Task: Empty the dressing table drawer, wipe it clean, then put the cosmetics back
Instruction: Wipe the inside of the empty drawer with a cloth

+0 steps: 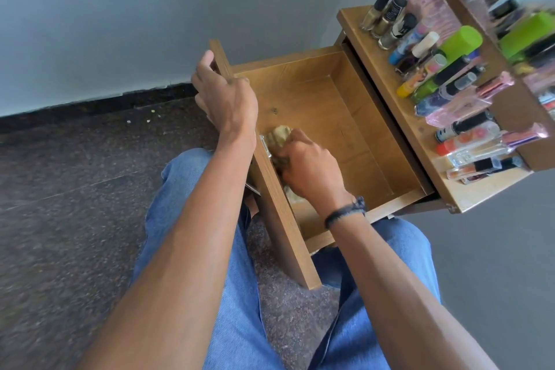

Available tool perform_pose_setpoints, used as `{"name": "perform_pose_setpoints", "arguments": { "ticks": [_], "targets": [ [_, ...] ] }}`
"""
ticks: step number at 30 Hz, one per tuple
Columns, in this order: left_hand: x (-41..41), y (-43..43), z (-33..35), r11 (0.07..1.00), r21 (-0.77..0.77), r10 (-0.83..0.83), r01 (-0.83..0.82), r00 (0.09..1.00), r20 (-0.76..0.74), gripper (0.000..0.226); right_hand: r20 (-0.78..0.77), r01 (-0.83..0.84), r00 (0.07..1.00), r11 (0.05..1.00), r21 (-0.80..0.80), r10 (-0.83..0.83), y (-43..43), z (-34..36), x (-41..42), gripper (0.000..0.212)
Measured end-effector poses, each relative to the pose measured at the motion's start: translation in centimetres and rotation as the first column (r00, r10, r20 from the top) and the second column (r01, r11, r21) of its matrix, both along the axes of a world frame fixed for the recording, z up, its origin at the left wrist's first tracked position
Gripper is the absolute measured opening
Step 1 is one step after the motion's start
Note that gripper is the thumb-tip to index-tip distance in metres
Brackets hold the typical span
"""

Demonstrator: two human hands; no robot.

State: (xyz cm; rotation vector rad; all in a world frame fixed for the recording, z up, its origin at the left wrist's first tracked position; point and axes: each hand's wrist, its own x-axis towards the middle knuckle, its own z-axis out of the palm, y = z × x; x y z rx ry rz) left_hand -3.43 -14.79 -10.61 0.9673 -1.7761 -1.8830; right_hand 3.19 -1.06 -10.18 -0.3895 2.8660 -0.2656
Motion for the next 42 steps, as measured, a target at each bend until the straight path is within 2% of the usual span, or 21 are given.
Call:
{"name": "perform_pose_setpoints", "arguments": {
  "ticks": [5, 13, 19, 28, 35, 42],
  "targets": [
    [0.1, 0.1, 0.2, 1.000, -0.009, 0.009, -0.009, 1.000, 0.012, 0.059, -0.131, -0.030, 0.991, 1.000, -0.001, 0.030, -3.2, -0.3, -4.7, 0.027],
    [-0.1, 0.2, 0.2, 0.999, -0.023, 0.025, -0.024, 0.999, 0.023, 0.060, -0.055, -0.032, 0.998, 0.999, -0.028, 0.031, -4.5, -1.6, -8.9, 0.027],
    [-0.1, 0.0, 0.0, 1.000, -0.008, 0.019, -0.019, 1.000, 0.016, 0.060, -0.005, -0.022, 1.000, 0.995, -0.098, 0.022, -1.3, -1.3, -9.2, 0.039],
    [-0.4, 0.0, -0.3, 1.000, -0.013, 0.012, -0.012, 1.000, 0.016, 0.061, -0.048, 0.108, 0.993, 0.992, 0.065, -0.105, 4.9, -0.3, -12.9, 0.042],
    [-0.4, 0.0, -0.4, 1.000, 0.000, 0.014, -0.014, 1.000, -0.003, 0.062, -0.023, 0.144, 0.990, 0.980, 0.135, -0.142, 4.7, -0.3, -11.7, 0.049],
    [-0.2, 0.0, -0.2, 0.999, 0.033, 0.005, -0.004, 1.000, -0.008, 0.063, 0.045, 0.292, 0.953, 0.947, 0.135, -0.300, 7.7, 0.8, -5.7, 0.046]
  ]
}}
